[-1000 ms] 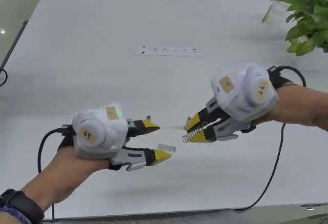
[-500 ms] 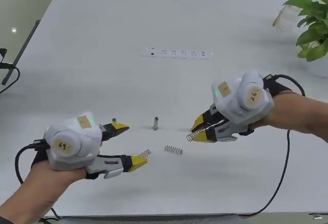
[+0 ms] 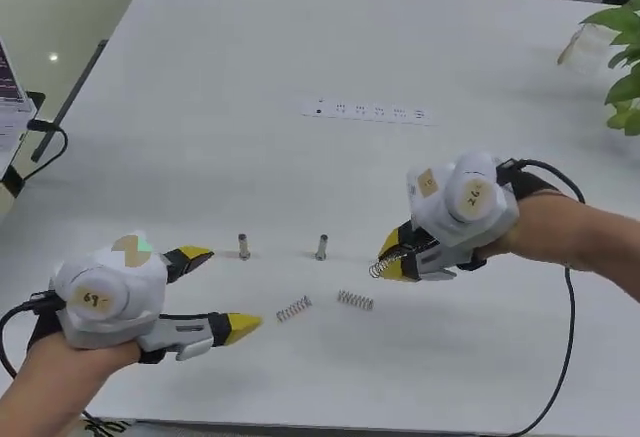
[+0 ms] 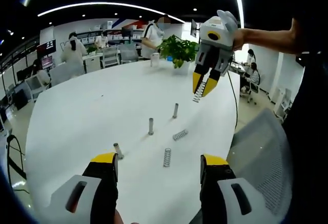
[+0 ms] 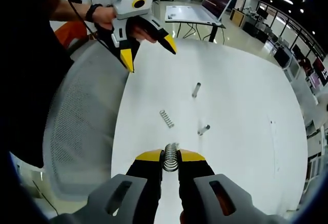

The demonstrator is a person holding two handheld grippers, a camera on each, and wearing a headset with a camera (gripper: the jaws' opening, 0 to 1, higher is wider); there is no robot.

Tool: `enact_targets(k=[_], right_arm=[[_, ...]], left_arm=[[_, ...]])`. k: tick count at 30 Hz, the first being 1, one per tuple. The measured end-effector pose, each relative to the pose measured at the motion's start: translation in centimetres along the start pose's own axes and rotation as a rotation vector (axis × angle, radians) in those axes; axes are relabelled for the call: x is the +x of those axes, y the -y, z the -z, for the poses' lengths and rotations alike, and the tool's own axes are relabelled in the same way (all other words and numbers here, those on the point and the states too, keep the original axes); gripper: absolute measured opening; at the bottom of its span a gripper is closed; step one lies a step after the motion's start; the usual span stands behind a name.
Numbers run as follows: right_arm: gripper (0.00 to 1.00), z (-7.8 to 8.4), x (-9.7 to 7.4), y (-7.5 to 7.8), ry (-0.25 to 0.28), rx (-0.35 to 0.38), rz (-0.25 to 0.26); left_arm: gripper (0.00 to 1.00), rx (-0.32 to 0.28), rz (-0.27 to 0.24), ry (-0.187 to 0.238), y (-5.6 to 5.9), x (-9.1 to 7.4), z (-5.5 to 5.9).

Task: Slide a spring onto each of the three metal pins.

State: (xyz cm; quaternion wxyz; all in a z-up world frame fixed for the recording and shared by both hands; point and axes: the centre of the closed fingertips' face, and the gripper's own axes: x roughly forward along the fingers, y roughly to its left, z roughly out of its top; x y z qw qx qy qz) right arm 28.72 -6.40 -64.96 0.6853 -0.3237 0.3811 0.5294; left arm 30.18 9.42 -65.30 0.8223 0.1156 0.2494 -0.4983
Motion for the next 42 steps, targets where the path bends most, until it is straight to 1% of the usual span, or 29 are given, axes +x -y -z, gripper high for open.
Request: enact_targets(k=[3, 4, 7, 10, 14, 20, 21, 28, 35, 42], right_arm=[[0.09, -0.4, 0.8, 0.3, -0.016, -0.019, -0.007], [0.09, -0.6, 1.0, 0.4, -0.014, -0.020, -0.007], [0.09, -1.5, 1.6, 0.8, -0.004, -0.022, -0.016], [0.09, -2.1, 2.2, 1.2, -0.010, -0.034, -0.017], [0.09, -3.1, 3.3, 1.8, -0.016, -0.049, -0.020], [0.09, -4.4, 5.0, 2.6, -0.027, -0.062, -0.034], [0.09, -4.6, 5.5, 2.8, -0.031, -0.069, -0.039], [0.09, -5.9, 7.3, 3.7, -0.043, -0.094, -0.056], [0.09, -7.0, 8.5, 4.9, -0.057, -0.116, -0.060], [0.09, -7.9, 9.7, 6.1, -0.064, -0.127, -0.057]], left_arm=[[0.63, -0.013, -0.021, 0.000, -0.6, -0.4, 0.3], [0.64, -0.018, -0.026, 0.001, -0.7, -0.5, 0.4], [0.65, -0.028, -0.033, 0.005, -0.8, -0.7, 0.6], [0.66, -0.029, -0.039, 0.002, -0.9, -0.9, 0.8], [0.67, -0.041, -0.051, 0.001, -1.3, -1.3, 1.3], [0.67, -0.052, -0.062, 0.001, -1.5, -1.8, 1.6], [0.67, -0.056, -0.063, 0.002, -1.4, -1.8, 1.6], [0.68, -0.070, -0.070, 0.009, -1.3, -1.9, 1.8], [0.68, -0.084, -0.084, 0.016, -1.6, -2.3, 2.1], [0.68, -0.093, -0.086, 0.020, -1.9, -2.4, 2.3]])
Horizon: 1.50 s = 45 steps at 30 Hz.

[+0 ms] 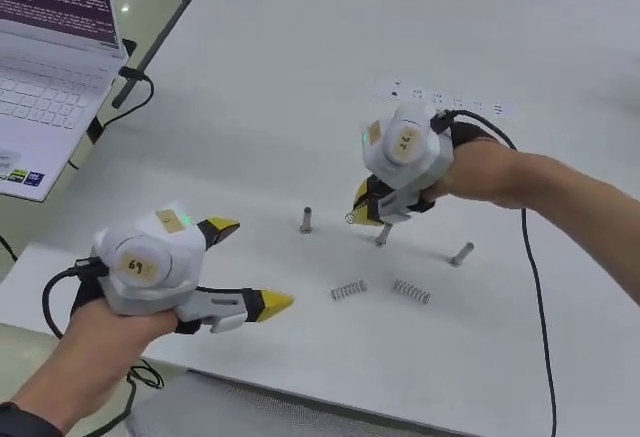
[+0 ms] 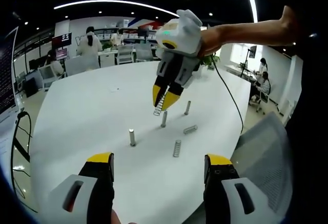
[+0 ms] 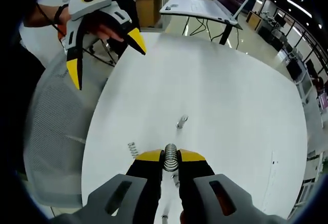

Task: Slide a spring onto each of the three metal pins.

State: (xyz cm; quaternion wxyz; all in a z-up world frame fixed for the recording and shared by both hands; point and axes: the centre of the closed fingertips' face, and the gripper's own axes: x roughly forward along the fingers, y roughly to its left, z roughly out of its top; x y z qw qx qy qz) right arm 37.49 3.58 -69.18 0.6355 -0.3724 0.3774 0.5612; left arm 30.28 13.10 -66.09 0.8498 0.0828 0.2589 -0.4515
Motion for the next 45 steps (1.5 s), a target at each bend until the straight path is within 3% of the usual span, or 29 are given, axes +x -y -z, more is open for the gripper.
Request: enact_targets(k=[8, 34, 45], right_arm=[[0.09, -1.1, 1.7, 1.1, -0.007, -0.004, -0.016], [0.09, -3.4, 3.8, 1.0, -0.040, -0.046, -0.054], [0.09, -3.6, 4.7, 1.2, -0.052, -0.059, -0.068]], left_arm=[[0.68, -0.010, -0.001, -0.005, -0.1, 0.0, 0.3], [0.67, -0.044, -0.022, -0.005, -0.9, -0.4, 1.1], [0.67, -0.059, -0.023, -0.007, -1.0, -0.5, 1.6]])
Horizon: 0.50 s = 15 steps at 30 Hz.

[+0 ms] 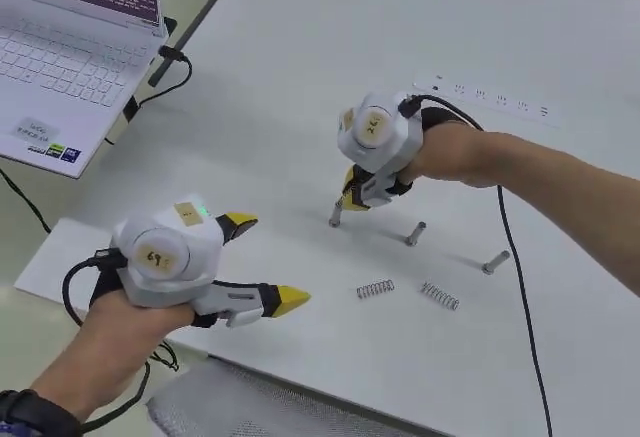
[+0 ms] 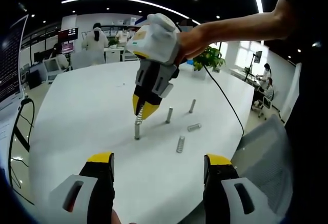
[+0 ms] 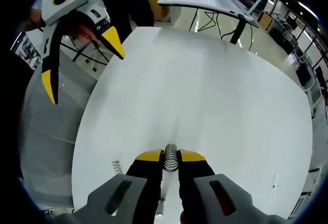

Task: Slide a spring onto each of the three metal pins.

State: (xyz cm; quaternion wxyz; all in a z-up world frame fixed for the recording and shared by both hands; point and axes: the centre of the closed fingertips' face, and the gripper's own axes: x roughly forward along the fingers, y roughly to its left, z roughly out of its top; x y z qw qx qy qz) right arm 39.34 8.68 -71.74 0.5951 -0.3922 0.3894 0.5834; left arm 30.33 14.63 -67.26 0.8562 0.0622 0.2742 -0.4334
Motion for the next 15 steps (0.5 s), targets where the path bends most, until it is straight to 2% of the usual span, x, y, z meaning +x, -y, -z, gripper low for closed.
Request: enact_targets(k=[15], right_arm=[[0.09, 0.03, 0.62, 0.25, -0.018, -0.009, -0.010]], left_arm=[[0.67, -0.015, -0.007, 0.000, -0.13, -0.07, 0.16]])
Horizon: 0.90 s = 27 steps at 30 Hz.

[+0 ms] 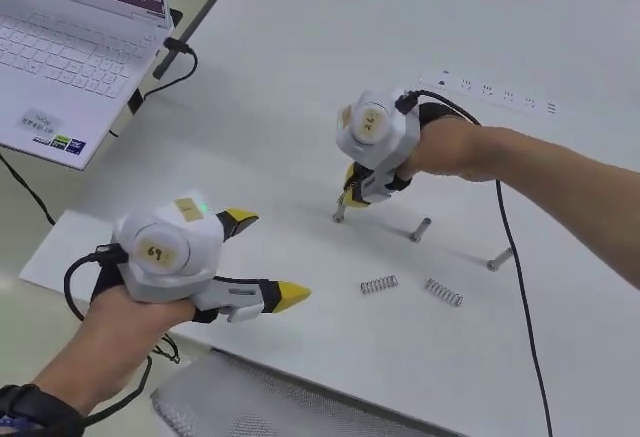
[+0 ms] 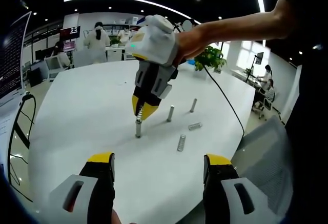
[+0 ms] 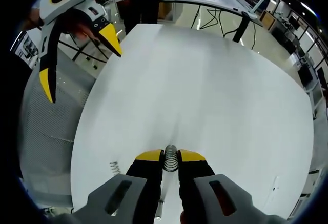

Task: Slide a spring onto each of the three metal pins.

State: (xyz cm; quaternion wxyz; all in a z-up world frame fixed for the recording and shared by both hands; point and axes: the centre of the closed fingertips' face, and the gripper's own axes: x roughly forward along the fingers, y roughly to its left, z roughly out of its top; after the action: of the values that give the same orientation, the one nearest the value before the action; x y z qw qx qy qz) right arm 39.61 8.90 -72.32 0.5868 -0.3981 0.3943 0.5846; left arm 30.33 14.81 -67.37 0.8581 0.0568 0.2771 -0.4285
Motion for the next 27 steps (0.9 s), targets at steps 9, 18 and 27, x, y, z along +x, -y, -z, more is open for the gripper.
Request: enact_targets(k=[9, 18, 27], right_arm=[[0.09, -0.1, 0.6, -0.1, -0.015, -0.005, -0.009], [0.09, -0.1, 1.4, -0.1, -0.031, -0.008, -0.013], [0.09, 0.2, 2.3, -0.2, -0.052, -0.027, -0.015]], left_arm=[[0.67, -0.001, -0.002, 0.002, -0.1, 0.0, 0.0], [0.67, -0.005, -0.003, 0.001, -0.2, 0.0, 0.1], [0.67, -0.011, -0.008, 0.001, -0.4, 0.0, 0.2]])
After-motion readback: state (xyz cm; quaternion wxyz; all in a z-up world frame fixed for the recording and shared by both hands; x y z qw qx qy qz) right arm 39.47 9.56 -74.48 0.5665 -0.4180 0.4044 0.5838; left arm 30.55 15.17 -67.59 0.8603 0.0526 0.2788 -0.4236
